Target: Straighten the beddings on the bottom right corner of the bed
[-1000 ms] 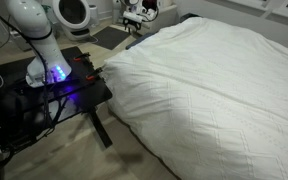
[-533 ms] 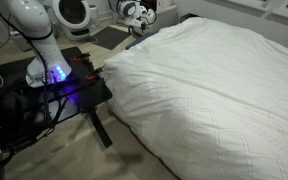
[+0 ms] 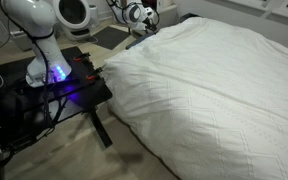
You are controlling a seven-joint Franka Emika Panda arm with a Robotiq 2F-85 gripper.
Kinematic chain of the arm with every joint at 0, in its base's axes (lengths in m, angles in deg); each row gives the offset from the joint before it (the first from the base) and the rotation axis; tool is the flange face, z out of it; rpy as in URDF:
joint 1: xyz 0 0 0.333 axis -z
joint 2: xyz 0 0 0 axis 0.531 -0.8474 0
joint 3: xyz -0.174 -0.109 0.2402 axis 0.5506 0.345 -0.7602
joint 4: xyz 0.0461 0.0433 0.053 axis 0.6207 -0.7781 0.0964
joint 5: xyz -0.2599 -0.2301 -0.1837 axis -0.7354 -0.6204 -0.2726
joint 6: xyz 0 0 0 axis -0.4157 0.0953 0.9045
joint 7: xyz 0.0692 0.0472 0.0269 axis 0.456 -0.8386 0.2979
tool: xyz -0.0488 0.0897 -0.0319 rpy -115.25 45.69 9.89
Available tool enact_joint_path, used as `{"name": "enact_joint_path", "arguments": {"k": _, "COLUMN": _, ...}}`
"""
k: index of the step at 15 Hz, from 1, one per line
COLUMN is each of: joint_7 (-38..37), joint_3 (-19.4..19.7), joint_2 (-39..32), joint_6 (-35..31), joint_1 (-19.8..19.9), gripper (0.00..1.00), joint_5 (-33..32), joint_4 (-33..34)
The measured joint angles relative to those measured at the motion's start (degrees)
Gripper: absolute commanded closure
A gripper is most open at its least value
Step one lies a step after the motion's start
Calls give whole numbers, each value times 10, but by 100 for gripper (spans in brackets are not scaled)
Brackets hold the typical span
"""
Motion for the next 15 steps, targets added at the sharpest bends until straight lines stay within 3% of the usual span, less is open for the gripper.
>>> {"name": "enact_joint_path", "arguments": {"k": 3, "joint_7": -81, "joint_3": 80, "joint_2": -44, "joint_6": 61, "joint_1": -61, "gripper": 0, "joint_5": 17, "joint_4": 17}}
{"name": "enact_joint_path", "arguments": {"k": 6, "joint_7": -122, "joint_3": 69, "joint_2": -65, "joint_6": 142, "joint_1": -54, "gripper": 0, "joint_5": 17, "joint_4": 39}}
{"name": "enact_joint_path", "arguments": {"k": 10, "joint_7": -133, "joint_3": -6, "joint_2": -65, "joint_6": 206, "joint_1": 22, "gripper": 0, "joint_5": 19, "joint_4": 74}}
{"name": "enact_joint_path", "arguments": {"k": 15, "joint_7": -120, "joint_3": -118, "joint_2": -65, "joint_6": 271, "joint_1": 174, "gripper": 0, "joint_5": 50, "joint_4": 109}}
